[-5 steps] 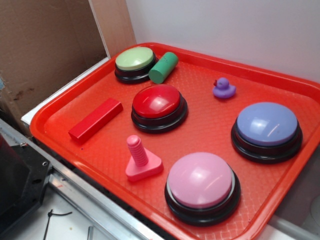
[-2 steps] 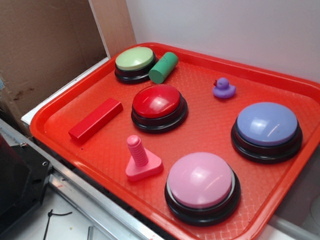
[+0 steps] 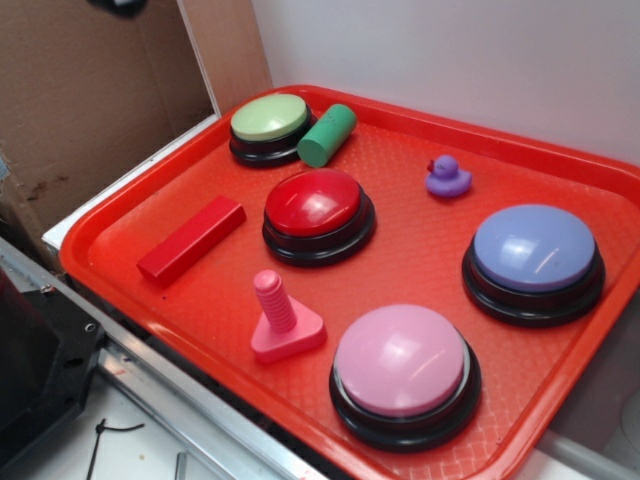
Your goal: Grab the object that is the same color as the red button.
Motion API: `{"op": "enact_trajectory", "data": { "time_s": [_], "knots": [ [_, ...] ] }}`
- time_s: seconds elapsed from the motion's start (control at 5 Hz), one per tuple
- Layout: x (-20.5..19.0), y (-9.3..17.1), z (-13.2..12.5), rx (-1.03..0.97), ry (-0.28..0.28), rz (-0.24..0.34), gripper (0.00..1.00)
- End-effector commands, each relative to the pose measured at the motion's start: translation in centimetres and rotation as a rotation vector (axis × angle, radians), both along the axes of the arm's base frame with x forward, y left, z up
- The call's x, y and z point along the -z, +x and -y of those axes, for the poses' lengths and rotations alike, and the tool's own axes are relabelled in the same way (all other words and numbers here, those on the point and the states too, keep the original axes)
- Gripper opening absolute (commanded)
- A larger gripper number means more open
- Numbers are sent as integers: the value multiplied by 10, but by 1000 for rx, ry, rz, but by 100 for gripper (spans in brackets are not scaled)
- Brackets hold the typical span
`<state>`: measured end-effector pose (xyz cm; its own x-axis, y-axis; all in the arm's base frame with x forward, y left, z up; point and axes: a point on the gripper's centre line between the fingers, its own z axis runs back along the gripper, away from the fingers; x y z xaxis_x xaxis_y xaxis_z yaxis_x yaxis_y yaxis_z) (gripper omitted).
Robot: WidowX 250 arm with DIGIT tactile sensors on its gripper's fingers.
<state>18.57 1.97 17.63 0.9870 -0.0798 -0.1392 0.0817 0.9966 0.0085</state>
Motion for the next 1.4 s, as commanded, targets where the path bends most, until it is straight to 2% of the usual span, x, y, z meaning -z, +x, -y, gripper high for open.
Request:
{"op": "enact_trajectory", "data": {
  "time_s": [0.0, 0.2, 0.6, 0.8, 1.0, 1.2],
  "knots": [
    [83, -14, -19, -2, 45, 6, 100],
    [114, -10, -18, -22, 27, -4, 100],
    [145, -2, -5, -136, 16, -5, 100],
    [154, -4, 2, -116, -5, -32, 100],
    [159, -4, 8, -92, -1, -47, 100],
    [166, -7, 1, -108, 18, -68, 100]
  ]
}}
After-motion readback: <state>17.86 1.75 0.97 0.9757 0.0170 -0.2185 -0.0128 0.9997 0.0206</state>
